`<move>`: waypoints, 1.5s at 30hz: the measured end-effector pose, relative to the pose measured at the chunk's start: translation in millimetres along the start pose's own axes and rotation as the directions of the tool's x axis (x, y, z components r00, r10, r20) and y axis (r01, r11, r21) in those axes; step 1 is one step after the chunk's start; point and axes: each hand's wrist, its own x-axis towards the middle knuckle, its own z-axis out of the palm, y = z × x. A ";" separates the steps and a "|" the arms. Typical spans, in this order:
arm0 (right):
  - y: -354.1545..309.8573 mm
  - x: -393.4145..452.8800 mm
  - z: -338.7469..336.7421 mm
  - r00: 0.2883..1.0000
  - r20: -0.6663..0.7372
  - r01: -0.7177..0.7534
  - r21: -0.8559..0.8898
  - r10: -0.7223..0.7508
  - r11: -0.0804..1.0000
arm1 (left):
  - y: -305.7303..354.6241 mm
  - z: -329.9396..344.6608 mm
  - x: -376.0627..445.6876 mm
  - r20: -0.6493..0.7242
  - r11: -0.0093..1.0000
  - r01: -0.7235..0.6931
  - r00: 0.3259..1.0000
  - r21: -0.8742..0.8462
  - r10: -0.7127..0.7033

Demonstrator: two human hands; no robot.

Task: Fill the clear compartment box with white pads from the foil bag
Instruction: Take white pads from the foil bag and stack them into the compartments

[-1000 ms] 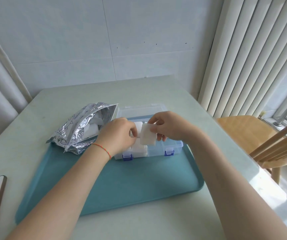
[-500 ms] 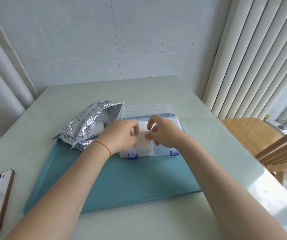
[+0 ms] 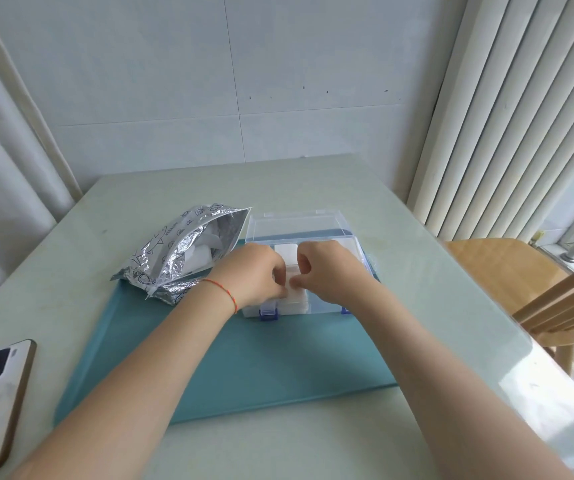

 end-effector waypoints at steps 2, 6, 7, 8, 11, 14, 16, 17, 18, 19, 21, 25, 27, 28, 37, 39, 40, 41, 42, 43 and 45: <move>-1.2 -1.7 -0.4 1.000 0.006 -0.009 -0.056 0.010 0.998 | 1.3 -1.0 1.3 -0.004 1.000 0.001 1.000 0.010 -0.001; 0.0 -3.5 -2.2 1.000 0.019 0.008 -0.059 -0.007 0.998 | 0.2 -2.4 4.7 -0.060 0.999 0.024 0.998 0.021 -0.023; 1.1 -3.9 -2.9 1.000 0.018 0.005 -0.035 -0.004 0.999 | -0.1 -1.9 4.7 -0.070 0.999 0.029 0.997 0.030 -0.027; 1.9 -3.9 -3.4 1.000 0.018 0.001 -0.011 -0.001 1.000 | -0.7 -1.3 4.8 -0.067 0.999 0.033 0.997 0.038 -0.030; 1.4 -5.0 -2.4 1.000 0.030 0.005 0.048 -0.006 0.999 | -1.1 0.5 4.0 -0.008 0.999 0.043 0.999 0.010 -0.043; 1.4 -5.4 -3.5 0.999 0.043 0.001 0.061 -0.004 0.998 | -1.8 -2.4 3.4 -0.011 0.999 0.042 0.999 -0.034 -0.042; 2.1 -4.4 -7.5 1.000 0.011 -0.001 0.048 0.000 0.999 | -4.6 -9.2 0.1 -0.054 0.997 0.041 0.998 -0.060 -0.045; 1.6 -3.9 -10.3 1.000 -0.020 0.001 0.042 0.000 0.999 | -7.5 -13.3 -2.1 -0.086 0.996 0.054 0.994 -0.075 -0.060; -1.1 -2.1 -12.9 0.999 -0.054 0.007 0.038 -0.005 0.999 | -12.4 -18.6 -5.0 -0.134 0.993 0.077 0.987 -0.091 -0.089; -4.3 -0.9 -15.5 0.996 -0.084 0.017 0.038 -0.014 0.999 | -18.0 -23.0 -7.8 -0.202 0.989 0.105 0.971 -0.106 -0.125; -15.8 3.7 -18.1 0.993 -0.115 0.047 0.052 -0.041 0.998 | -35.3 -29.9 -13.6 -0.394 0.975 0.172 0.893 -0.141 -0.215; -47.5 20.0 -12.2 0.983 -0.146 0.122 0.090 -0.108 0.988 | -77.1 -38.0 -25.0 -0.537 0.933 0.321 0.765 -0.161 -0.356; -62.6 29.2 -5.4 0.976 -0.163 0.161 0.095 -0.144 0.982 | -92.5 -36.8 -27.7 -0.444 0.918 0.364 0.804 -0.158 -0.396; -71.8 34.5 -1.7 0.972 -0.166 0.186 0.097 -0.169 0.978 | -100.8 -35.0 -29.1 -0.413 0.912 0.370 0.813 -0.178 -0.411; -116.6 79.4 27.7 0.964 -0.097 0.249 -0.008 -0.249 0.968 | -127.5 -26.7 -26.2 -0.416 0.862 0.232 0.800 -0.451 -0.433; -119.9 85.6 35.3 0.968 -0.073 0.230 -0.146 -0.242 0.962 | -130.6 -24.3 -25.0 -0.416 0.849 0.219 0.795 -0.481 -0.441; -122.5 87.0 38.9 0.962 -0.077 0.235 -0.257 -0.262 0.937 | -132.4 -23.4 -24.8 -0.416 0.840 0.211 0.793 -0.500 -0.446; -123.9 86.7 41.7 0.953 -0.087 0.240 -0.364 -0.289 0.900 | -133.1 -22.3 -24.6 -0.415 0.830 0.200 0.790 -0.521 -0.451; -126.2 87.3 44.4 0.943 -0.093 0.246 -0.450 -0.319 0.859 | -134.8 -21.5 -24.2 -0.416 0.817 0.188 0.785 -0.546 -0.459; -127.3 87.4 46.7 0.938 -0.082 0.253 -0.500 -0.337 0.828 | -135.4 -20.9 -23.9 -0.415 0.804 0.180 0.781 -0.567 -0.467; -128.1 88.5 50.1 0.939 -0.022 0.280 -0.533 -0.345 0.798 | -137.1 -20.0 -23.1 -0.411 0.784 0.171 0.774 -0.597 -0.482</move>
